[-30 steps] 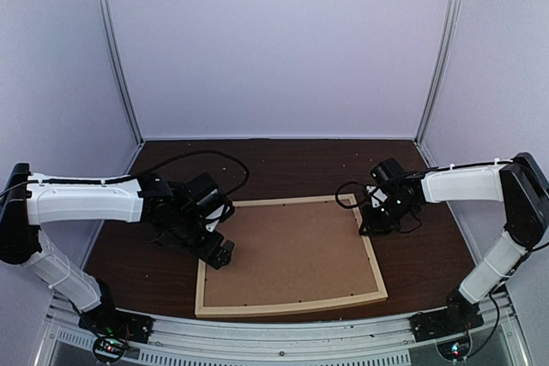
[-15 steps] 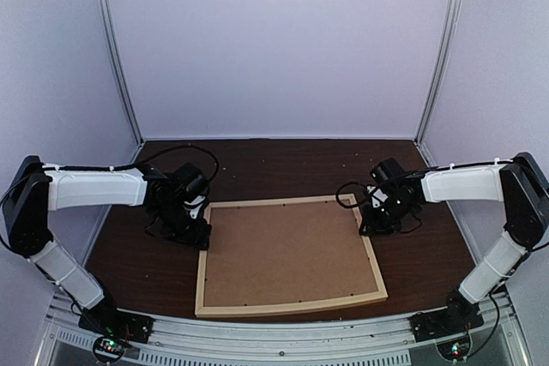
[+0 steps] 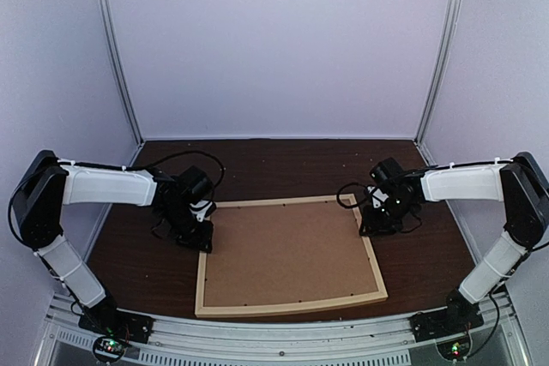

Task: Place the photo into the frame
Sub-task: Press the fastener onto the backboard.

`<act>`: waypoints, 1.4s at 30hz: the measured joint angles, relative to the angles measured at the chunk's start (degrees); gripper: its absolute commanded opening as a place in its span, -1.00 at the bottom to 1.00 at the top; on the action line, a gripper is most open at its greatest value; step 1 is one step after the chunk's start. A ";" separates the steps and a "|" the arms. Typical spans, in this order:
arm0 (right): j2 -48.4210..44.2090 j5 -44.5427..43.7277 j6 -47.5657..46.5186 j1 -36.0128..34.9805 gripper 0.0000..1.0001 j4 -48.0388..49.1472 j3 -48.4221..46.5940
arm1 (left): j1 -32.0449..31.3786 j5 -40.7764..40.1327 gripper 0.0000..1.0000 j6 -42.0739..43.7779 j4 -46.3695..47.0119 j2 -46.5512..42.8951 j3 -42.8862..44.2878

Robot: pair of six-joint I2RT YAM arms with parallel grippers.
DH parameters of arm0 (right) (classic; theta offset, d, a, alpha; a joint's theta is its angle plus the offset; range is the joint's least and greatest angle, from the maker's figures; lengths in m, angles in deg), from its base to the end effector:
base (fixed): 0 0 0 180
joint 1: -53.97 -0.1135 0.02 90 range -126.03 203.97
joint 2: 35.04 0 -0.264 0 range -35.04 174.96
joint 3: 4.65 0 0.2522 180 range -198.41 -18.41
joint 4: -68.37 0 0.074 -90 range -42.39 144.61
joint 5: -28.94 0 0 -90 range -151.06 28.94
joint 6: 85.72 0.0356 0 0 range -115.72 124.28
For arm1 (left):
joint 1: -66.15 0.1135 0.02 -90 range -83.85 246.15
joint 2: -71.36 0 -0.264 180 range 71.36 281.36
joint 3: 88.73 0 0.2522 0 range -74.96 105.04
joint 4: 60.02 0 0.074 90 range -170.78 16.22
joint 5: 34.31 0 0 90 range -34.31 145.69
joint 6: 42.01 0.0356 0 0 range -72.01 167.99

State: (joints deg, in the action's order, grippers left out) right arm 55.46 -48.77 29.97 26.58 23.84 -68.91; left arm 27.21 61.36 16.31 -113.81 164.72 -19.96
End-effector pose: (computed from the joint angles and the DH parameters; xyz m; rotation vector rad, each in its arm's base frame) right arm 0.2490 0.1375 0.1633 -0.0958 2.8943 0.4981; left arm 0.2209 -0.1830 0.1649 0.2063 3.0115 -0.2995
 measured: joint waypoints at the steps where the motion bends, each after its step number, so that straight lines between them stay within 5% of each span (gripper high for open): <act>1: 0.00 -0.26 0.00 0.00 -0.18 -0.35 -0.17 | 0.00 0.33 -0.31 0.09 0.17 0.20 0.00; 24: 9.88 -9.44 -3.54 -0.15 -0.15 -5.92 -14.01 | 0.66 1.64 -0.39 0.11 0.31 0.37 0.00; 42: 10.34 -9.51 -4.35 -0.70 -0.19 -6.38 -14.64 | 0.72 1.86 -0.38 0.22 0.13 0.61 0.20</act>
State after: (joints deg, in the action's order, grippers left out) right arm 65.79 -58.27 25.62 25.88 17.46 -83.56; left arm 27.94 63.22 16.53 -113.68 165.33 -19.76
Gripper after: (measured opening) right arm 0.407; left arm 0.309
